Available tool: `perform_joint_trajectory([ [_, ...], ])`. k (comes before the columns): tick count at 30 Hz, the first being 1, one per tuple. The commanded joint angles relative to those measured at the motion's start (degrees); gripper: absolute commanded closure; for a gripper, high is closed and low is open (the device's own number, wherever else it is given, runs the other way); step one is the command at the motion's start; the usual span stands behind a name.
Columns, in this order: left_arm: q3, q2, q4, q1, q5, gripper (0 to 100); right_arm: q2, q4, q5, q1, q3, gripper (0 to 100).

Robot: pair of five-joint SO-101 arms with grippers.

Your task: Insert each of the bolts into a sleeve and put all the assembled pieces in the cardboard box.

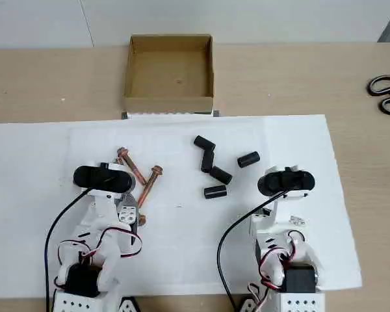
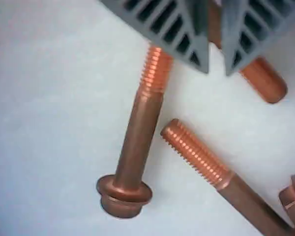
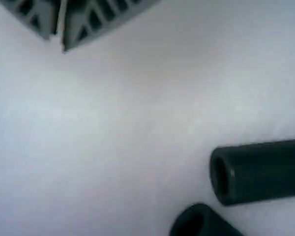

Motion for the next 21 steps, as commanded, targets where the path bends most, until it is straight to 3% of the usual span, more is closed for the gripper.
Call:
perform_joint_trajectory([
  [1, -0.3, -0.4, -1.4, 0.4, 0.0, 99, -0.6, -1.3, -0.1, -0.5, -0.3, 99.5],
  [8, -1.1, -0.4, -1.6, -0.2, 0.1, 99, -0.6, -2.7, -0.2, -0.2, -1.0, 99.5],
  [12, -11.3, 0.0, -0.4, -0.5, -0.1, 99, 0.1, -5.0, -0.1, -0.2, -11.3, 99.5],
  [16, -15.7, 0.1, 2.3, -0.6, -6.3, 99, 0.2, -5.0, 0.4, -0.1, -16.8, 99.5],
  [21, -18.4, 0.1, 2.4, -0.6, -6.9, 99, 0.2, -5.0, 1.0, -0.3, -18.1, 99.5],
])
